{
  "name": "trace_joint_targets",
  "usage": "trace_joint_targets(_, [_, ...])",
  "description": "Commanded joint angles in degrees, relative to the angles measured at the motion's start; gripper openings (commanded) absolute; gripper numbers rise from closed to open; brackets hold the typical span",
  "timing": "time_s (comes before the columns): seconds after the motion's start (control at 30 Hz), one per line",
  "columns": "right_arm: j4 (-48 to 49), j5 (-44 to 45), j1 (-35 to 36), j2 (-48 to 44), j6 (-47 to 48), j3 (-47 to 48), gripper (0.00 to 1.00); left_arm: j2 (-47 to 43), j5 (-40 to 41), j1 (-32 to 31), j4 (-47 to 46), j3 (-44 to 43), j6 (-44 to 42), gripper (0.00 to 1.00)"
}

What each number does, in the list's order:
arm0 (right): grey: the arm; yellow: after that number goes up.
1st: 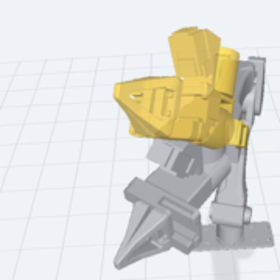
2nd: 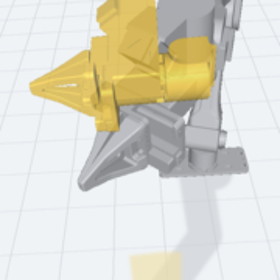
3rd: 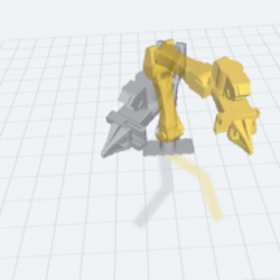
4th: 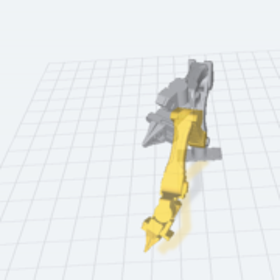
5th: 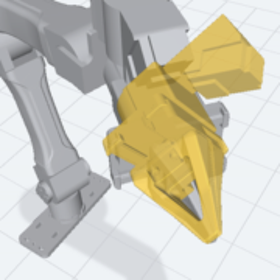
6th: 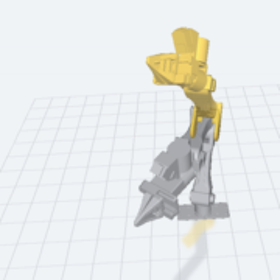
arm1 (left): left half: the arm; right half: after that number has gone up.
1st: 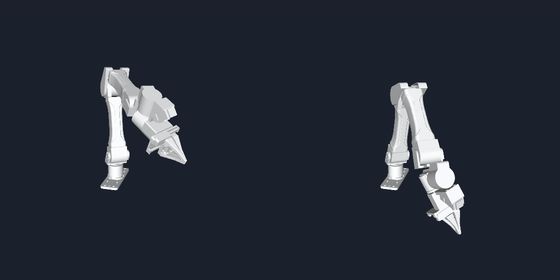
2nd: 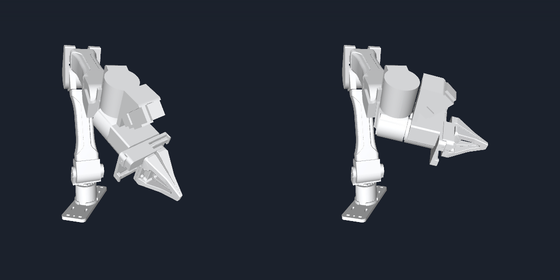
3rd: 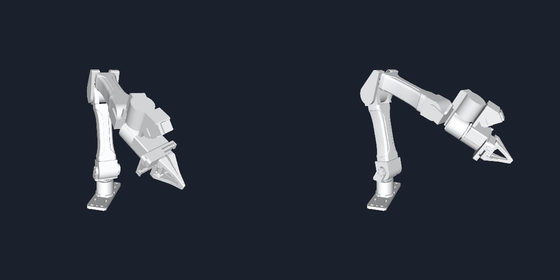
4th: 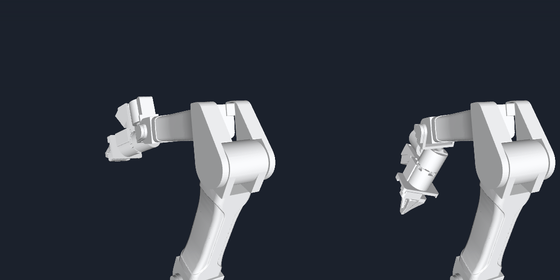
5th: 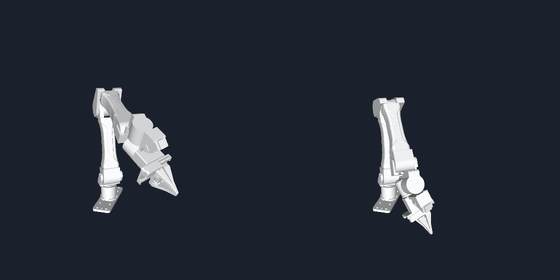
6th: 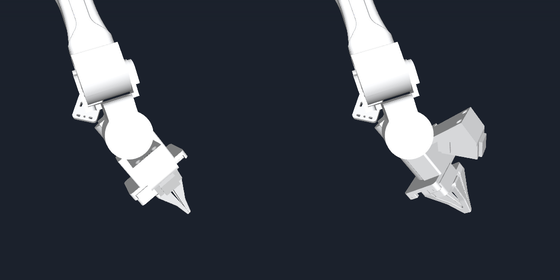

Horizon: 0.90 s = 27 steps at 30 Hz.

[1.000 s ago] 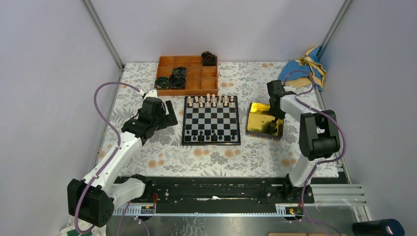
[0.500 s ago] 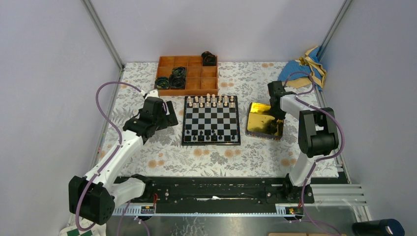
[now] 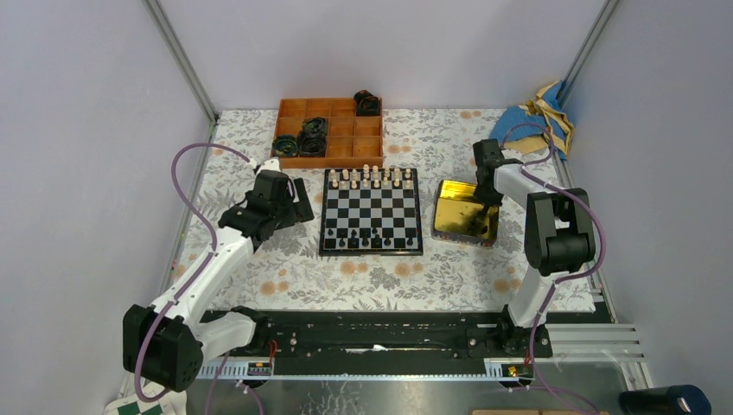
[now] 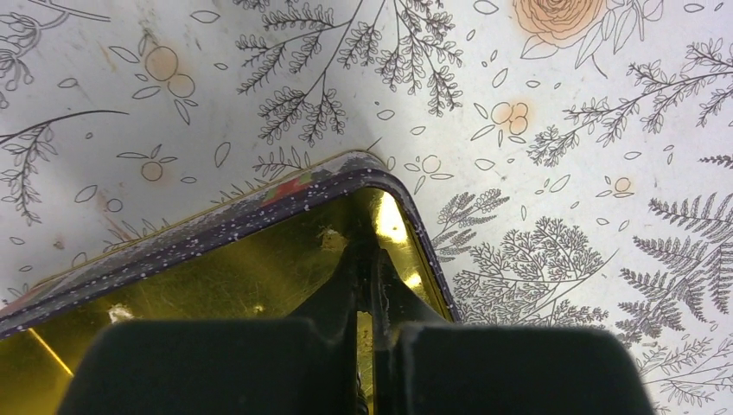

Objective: Set up the chess pieces on the board
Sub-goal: Pick up the chess piece from the storage box.

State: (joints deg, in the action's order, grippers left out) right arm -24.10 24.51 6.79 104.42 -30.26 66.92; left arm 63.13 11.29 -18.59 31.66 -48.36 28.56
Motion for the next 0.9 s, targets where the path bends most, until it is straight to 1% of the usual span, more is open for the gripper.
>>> trace_joint_targets(0.0, [0.14,0.16,-0.35,-0.74,2.07,2.95,0.00,0.80,-0.30,0.58,-3.66,0.94,-0.87,0.99])
trace_joint_targets(0.2, [-0.40,-0.34,-0.28,-3.49,4.14,2.50,0.00,0.57,0.38,0.57,-5.00,1.20,-1.13,0.99])
trace_joint_targets(0.43, [0.17,-2.78,-0.23,-6.02,5.16,1.36,0.00,1.34,0.33,0.65,-5.30,-0.40,-1.16,0.99])
trace_joint_targets(0.87, [-0.36,-7.72,0.56,-9.22,6.63,2.14,0.00,-0.11,-0.66,0.62,-5.05,0.64,0.34,0.99])
